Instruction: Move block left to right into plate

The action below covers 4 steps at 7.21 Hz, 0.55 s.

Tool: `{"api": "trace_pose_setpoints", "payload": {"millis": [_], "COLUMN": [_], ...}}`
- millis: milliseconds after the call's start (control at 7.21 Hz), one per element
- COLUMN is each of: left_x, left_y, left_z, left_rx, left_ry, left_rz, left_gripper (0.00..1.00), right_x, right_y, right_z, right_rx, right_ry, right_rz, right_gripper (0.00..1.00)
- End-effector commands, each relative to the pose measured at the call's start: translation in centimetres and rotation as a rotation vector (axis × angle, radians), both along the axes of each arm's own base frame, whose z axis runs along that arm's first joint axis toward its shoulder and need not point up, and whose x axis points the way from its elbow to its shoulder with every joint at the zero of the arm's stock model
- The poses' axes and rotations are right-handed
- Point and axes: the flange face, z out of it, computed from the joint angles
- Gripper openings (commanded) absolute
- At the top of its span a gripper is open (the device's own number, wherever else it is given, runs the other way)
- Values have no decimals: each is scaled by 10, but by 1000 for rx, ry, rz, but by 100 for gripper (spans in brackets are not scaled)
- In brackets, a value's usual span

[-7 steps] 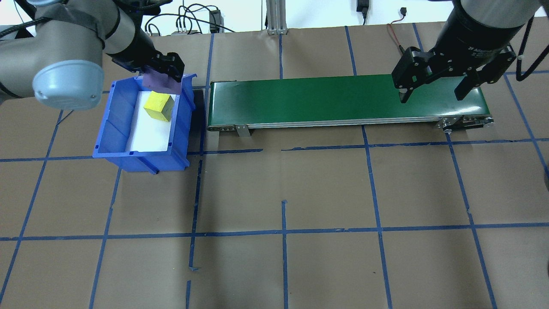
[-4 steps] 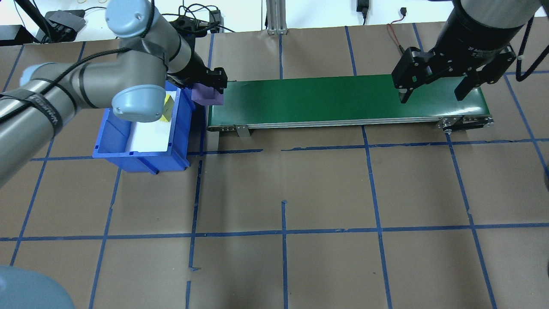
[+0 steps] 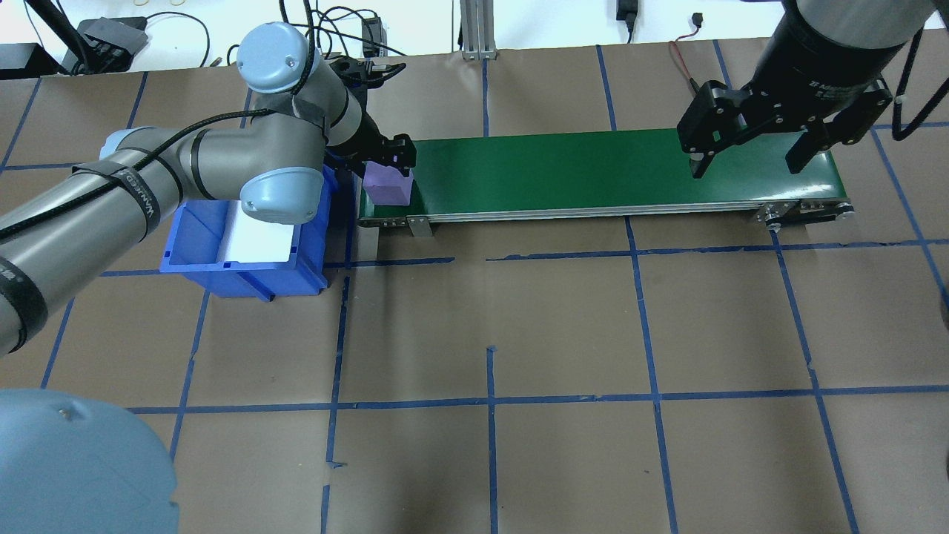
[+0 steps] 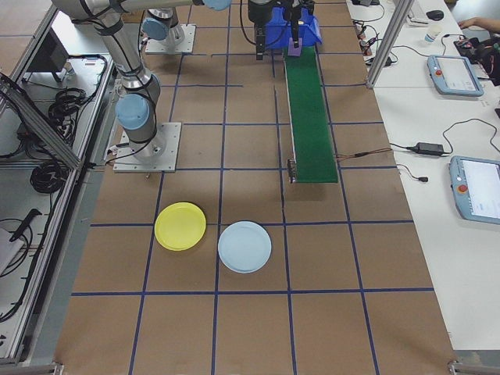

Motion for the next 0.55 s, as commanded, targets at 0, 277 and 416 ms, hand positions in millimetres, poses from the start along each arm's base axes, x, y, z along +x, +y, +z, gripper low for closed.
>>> {"api": "trace_pose_setpoints", "payload": {"millis": [0, 277, 416], "left_x": [15, 105, 158], "left_y": [-1, -14, -18], "left_z": [38, 58, 59], "left_rx": [-75, -107, -99], "left_ry": [-112, -202, -192], "left_rz": [-23, -94, -96], "left_gripper": [100, 100, 100], "right_x": [0, 0, 0], "right_y": [0, 0, 0], "right_z": [0, -3, -3], "right_rx": [-1, 5, 6], "right_ry": [-1, -2, -2], "right_rz": [0, 0, 0], "right_gripper": [100, 100, 100]}}
